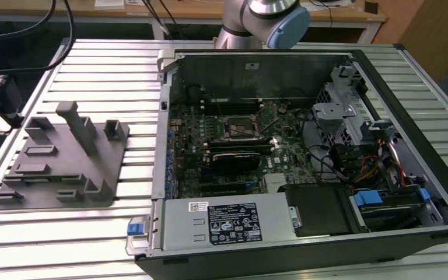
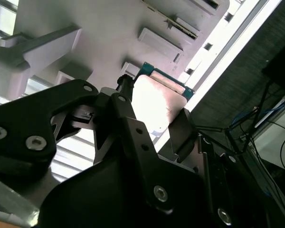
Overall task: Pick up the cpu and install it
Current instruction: 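Pick up the cpu and move it towards the insertion slot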
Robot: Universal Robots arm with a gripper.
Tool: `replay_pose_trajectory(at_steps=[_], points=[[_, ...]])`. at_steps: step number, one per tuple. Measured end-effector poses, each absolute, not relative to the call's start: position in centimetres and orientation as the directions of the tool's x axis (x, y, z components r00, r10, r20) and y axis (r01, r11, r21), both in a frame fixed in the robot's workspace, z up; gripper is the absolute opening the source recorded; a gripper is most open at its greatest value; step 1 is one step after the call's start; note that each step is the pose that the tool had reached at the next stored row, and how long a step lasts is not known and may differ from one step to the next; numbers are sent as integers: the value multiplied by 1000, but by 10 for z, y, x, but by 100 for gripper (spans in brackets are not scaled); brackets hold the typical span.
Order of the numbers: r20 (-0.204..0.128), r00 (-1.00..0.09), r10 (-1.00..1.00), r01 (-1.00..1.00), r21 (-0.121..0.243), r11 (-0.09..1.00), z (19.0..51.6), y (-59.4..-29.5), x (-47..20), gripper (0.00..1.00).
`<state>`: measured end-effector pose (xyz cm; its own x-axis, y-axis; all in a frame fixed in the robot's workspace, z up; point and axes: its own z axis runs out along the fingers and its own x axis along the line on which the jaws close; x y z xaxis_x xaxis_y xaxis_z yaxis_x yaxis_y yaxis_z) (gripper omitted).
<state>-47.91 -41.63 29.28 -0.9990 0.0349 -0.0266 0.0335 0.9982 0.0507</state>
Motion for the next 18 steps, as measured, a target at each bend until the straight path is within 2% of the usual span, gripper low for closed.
replay_pose_trajectory(at_steps=[18], points=[[-27,-999,35,34,51,998,328,-416,-479,54]])
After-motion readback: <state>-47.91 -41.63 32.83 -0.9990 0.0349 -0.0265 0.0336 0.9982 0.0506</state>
